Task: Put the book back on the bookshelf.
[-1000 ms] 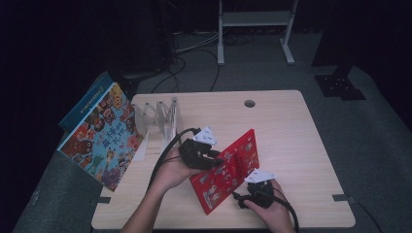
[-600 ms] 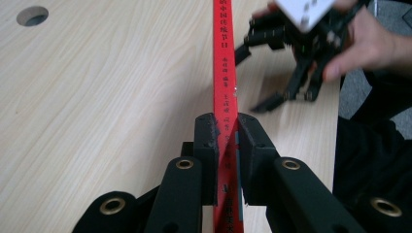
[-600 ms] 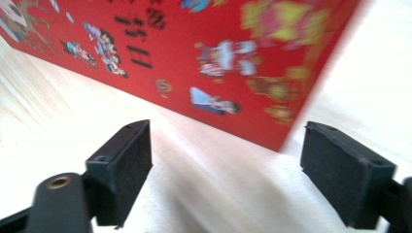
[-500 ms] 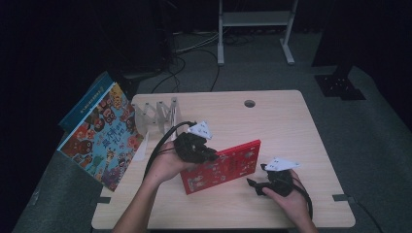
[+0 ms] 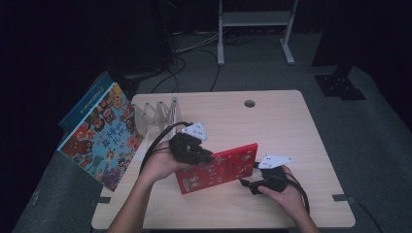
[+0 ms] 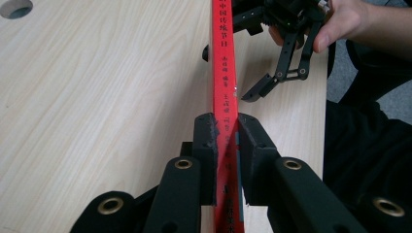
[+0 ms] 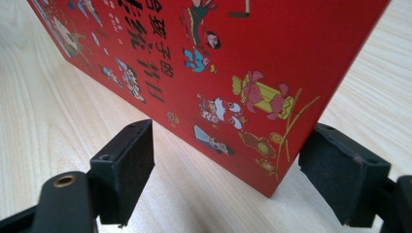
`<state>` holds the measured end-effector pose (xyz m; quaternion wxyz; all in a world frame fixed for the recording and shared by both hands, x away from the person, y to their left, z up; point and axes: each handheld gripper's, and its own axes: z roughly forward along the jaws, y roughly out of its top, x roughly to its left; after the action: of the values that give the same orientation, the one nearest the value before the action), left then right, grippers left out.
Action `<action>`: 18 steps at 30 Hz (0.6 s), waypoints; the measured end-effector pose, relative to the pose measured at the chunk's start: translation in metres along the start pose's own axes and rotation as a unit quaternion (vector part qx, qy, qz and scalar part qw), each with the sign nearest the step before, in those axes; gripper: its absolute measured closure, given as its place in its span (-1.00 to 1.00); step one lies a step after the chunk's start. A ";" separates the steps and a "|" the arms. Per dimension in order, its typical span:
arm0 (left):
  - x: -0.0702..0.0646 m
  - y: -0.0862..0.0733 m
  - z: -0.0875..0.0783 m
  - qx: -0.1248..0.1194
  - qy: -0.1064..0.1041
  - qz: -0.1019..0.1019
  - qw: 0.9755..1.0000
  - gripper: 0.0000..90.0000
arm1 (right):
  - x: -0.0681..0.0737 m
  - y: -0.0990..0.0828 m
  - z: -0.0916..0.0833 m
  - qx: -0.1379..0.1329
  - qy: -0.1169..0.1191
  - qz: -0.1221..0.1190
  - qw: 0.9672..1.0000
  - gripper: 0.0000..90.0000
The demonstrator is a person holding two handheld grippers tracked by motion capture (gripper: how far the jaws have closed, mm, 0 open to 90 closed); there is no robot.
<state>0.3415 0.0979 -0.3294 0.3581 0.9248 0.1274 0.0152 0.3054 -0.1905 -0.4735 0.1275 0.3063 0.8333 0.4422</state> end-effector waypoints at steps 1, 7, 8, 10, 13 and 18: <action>0.000 0.000 0.000 -0.001 -0.001 -0.001 1.000 0.73 | 0.001 -0.001 0.000 0.000 0.000 0.003 1.000 -0.56; 0.001 0.007 0.001 0.014 -0.001 -0.009 1.000 0.54 | 0.006 -0.003 0.001 0.001 0.002 -0.002 1.000 -0.56; 0.001 0.009 0.003 0.022 0.001 -0.007 1.000 0.50 | 0.007 -0.003 0.001 0.000 0.002 0.000 1.000 -0.56; -0.002 0.013 0.007 0.035 0.002 0.007 0.999 0.44 | 0.009 -0.003 0.002 0.000 0.003 -0.001 1.000 -0.56; -0.004 0.019 0.010 0.035 -0.001 0.016 0.999 0.41 | 0.012 -0.003 0.004 0.002 0.005 -0.003 1.000 -0.56; -0.004 0.032 0.018 0.051 0.019 0.034 0.998 0.40 | 0.015 -0.001 0.007 0.005 0.001 -0.002 1.000 -0.58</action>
<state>0.3467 0.0627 -0.3211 0.3075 0.9451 0.1036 0.0389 0.2960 -0.1772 -0.4775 0.1259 0.3048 0.8363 0.4381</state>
